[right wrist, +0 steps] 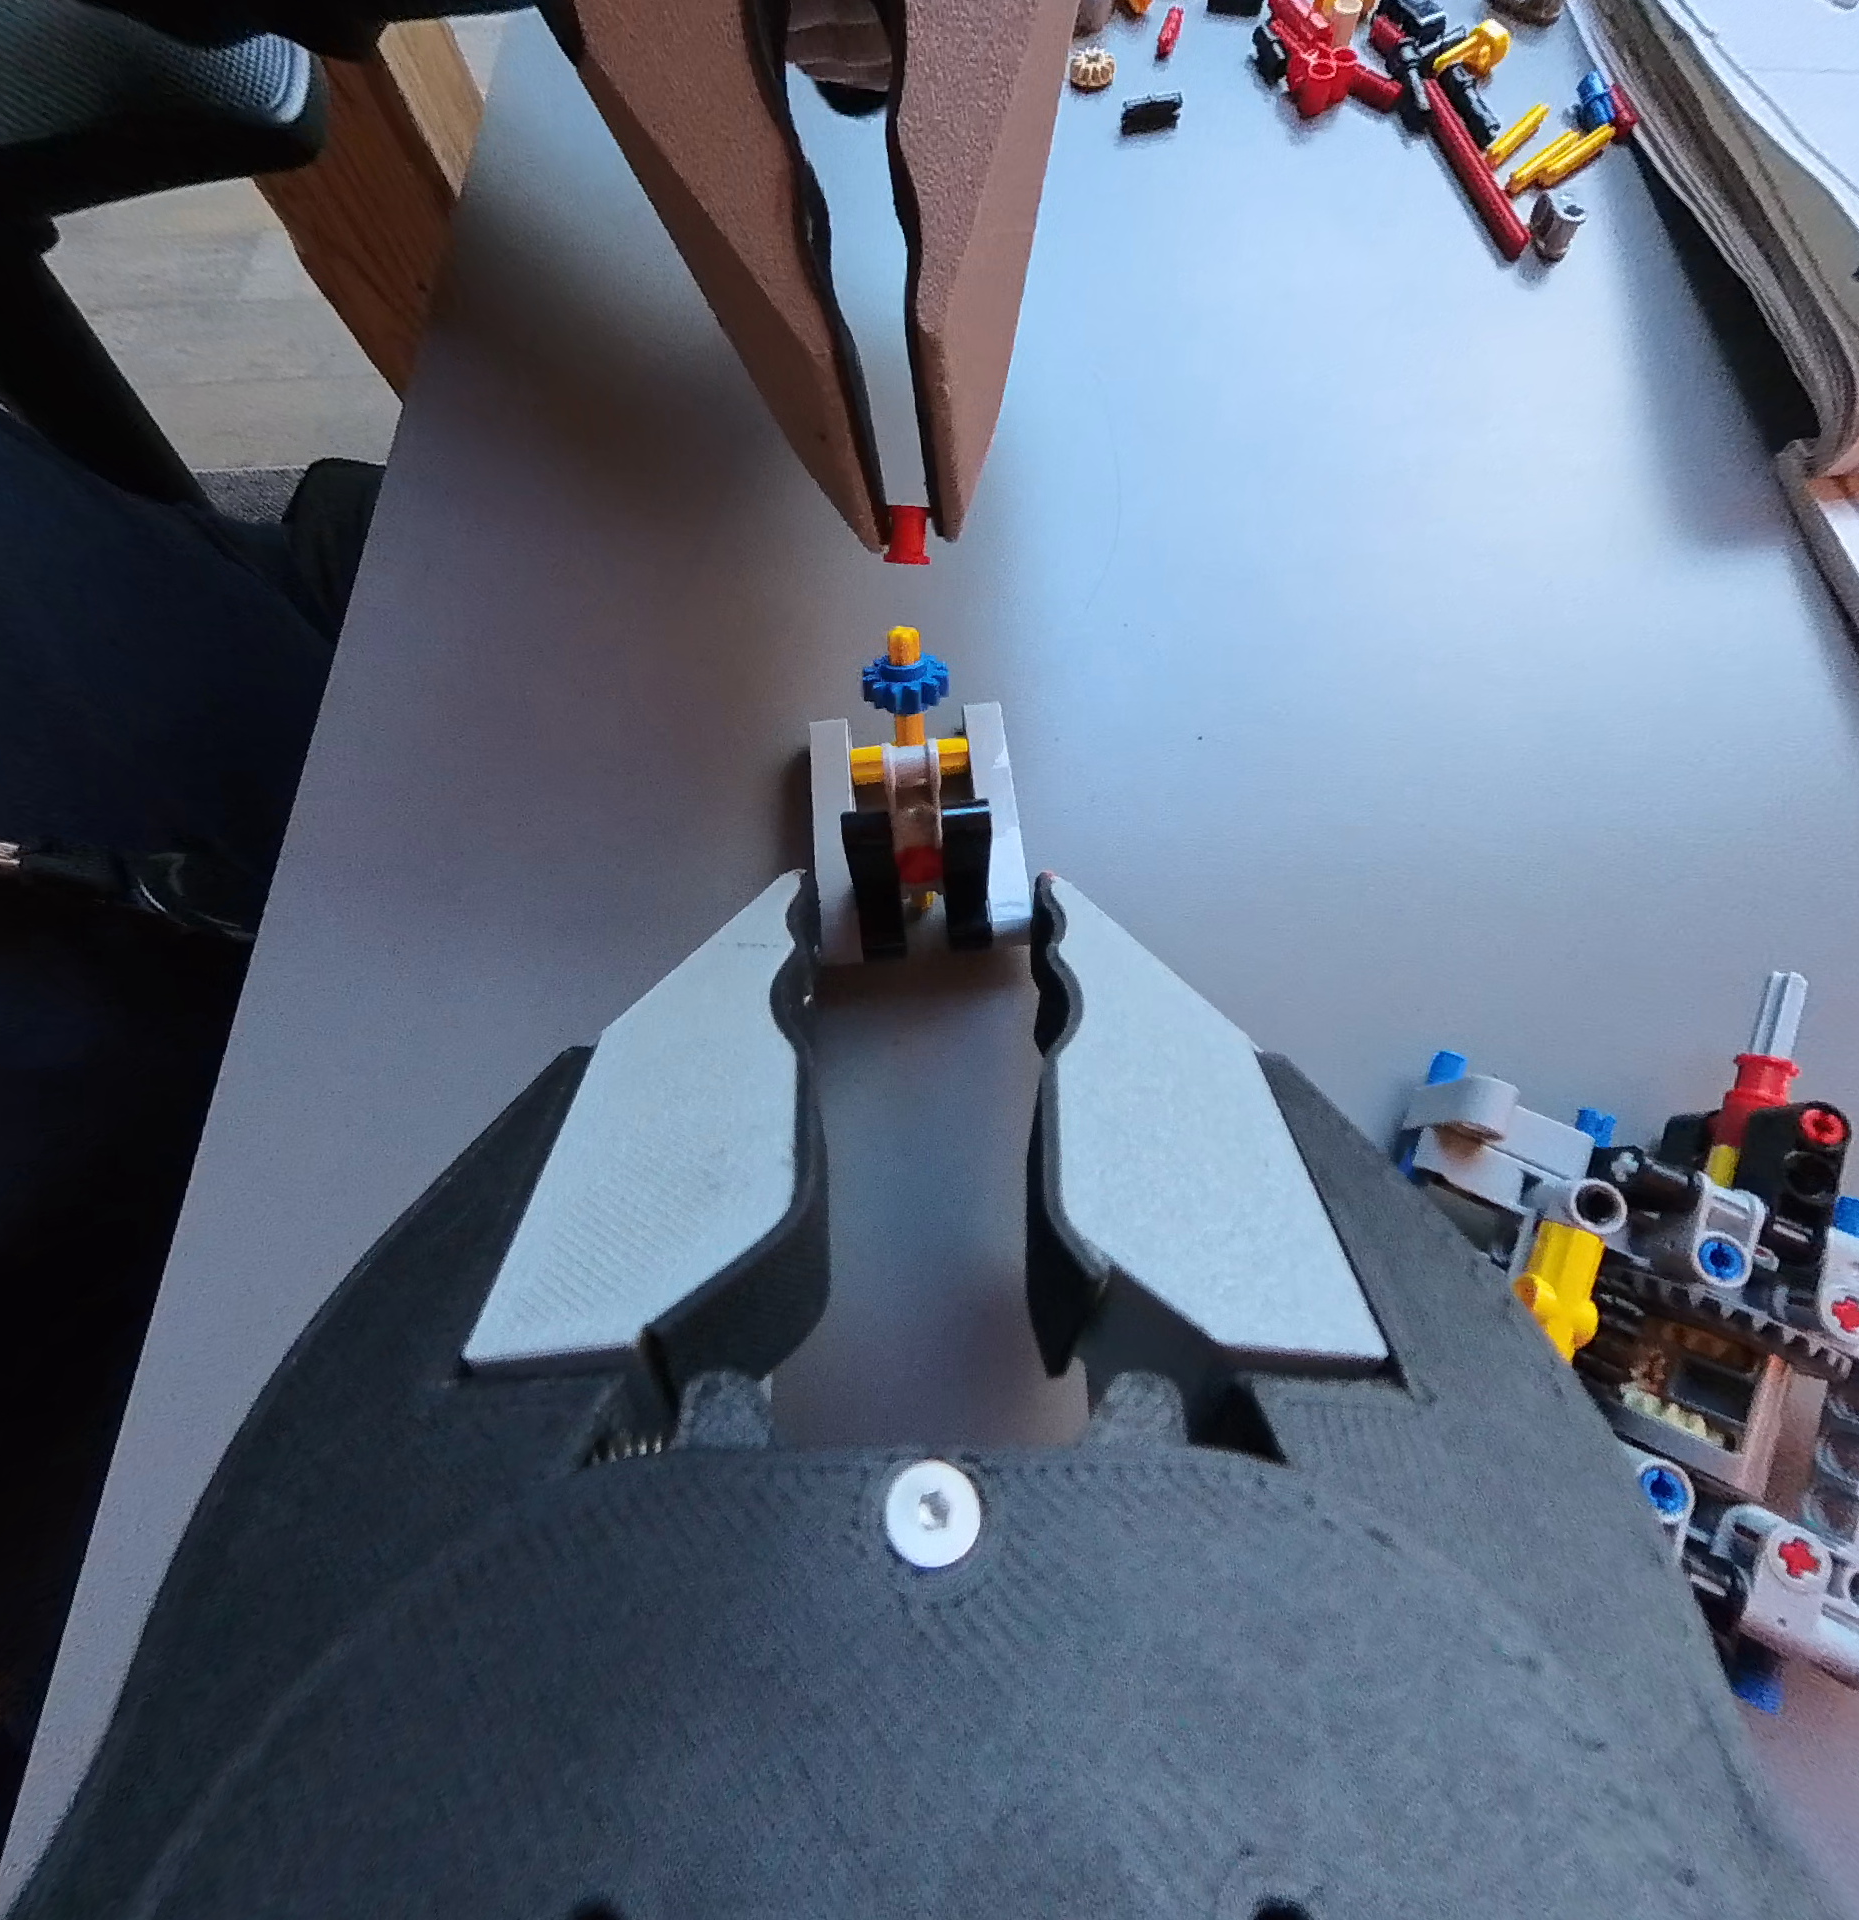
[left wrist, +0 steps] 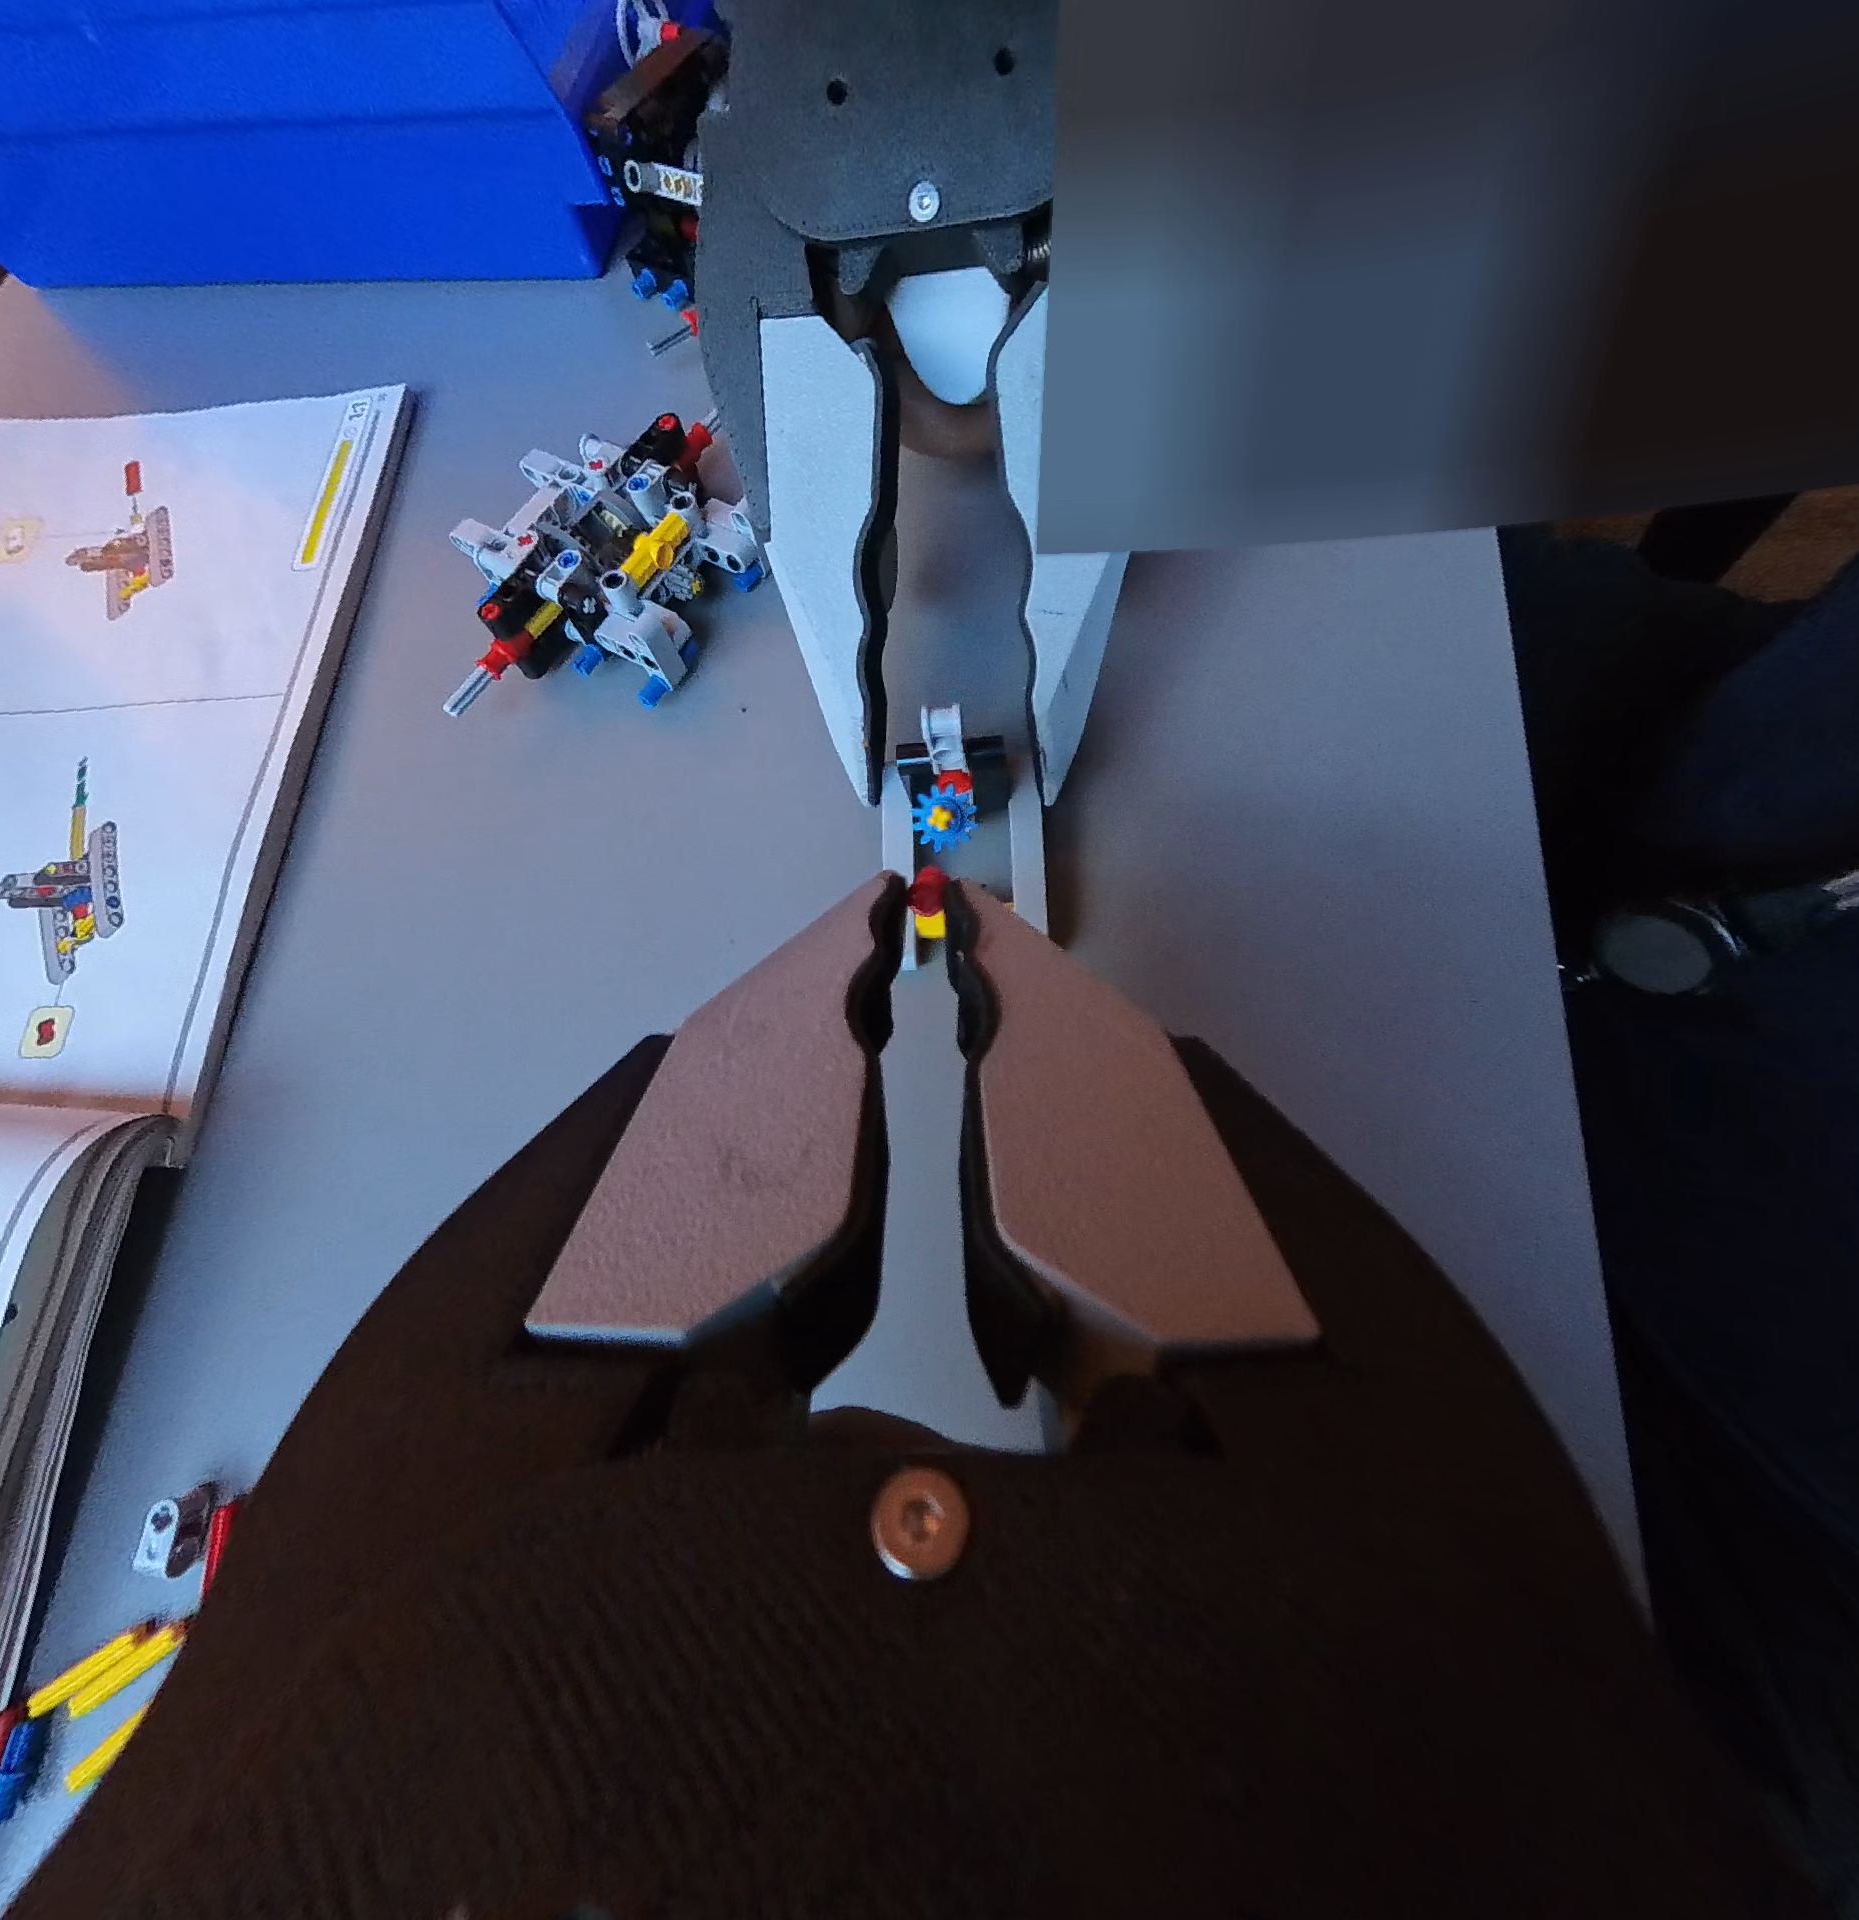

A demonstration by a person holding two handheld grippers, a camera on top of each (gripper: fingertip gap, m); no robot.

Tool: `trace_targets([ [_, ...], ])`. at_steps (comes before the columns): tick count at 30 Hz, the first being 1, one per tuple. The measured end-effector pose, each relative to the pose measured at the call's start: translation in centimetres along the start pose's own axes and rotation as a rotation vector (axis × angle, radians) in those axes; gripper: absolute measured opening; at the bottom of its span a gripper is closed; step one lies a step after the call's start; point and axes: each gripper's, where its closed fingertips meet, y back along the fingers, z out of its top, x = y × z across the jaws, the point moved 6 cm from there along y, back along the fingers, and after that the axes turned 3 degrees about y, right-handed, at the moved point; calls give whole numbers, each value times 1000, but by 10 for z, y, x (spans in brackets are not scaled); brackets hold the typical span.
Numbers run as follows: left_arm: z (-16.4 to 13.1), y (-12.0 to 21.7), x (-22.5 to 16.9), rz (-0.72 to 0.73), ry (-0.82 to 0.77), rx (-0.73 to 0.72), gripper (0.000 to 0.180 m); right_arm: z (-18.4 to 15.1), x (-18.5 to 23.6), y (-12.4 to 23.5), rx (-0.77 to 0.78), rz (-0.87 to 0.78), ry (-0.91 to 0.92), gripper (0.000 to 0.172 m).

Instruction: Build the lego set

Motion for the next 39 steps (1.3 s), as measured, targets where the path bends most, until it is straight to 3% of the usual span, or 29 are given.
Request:
trace_targets([
  [10, -3, -1, -2, -6, 3, 7, 4, -4, -2, -1, 35, 10, -20, 38],
  [15, 2, 1, -2, 7, -3, -13, 4, 1, -1, 9, -57, 17, -16, 44],
  [20, 5, -1, -3, 6, -14, -13, 4, 11, 1, 12, -120, -6, 0, 35],
  [39, 8, 0, 0, -1, -24, -26, 3, 19, 2, 4, -76, -15, 35, 6],
])
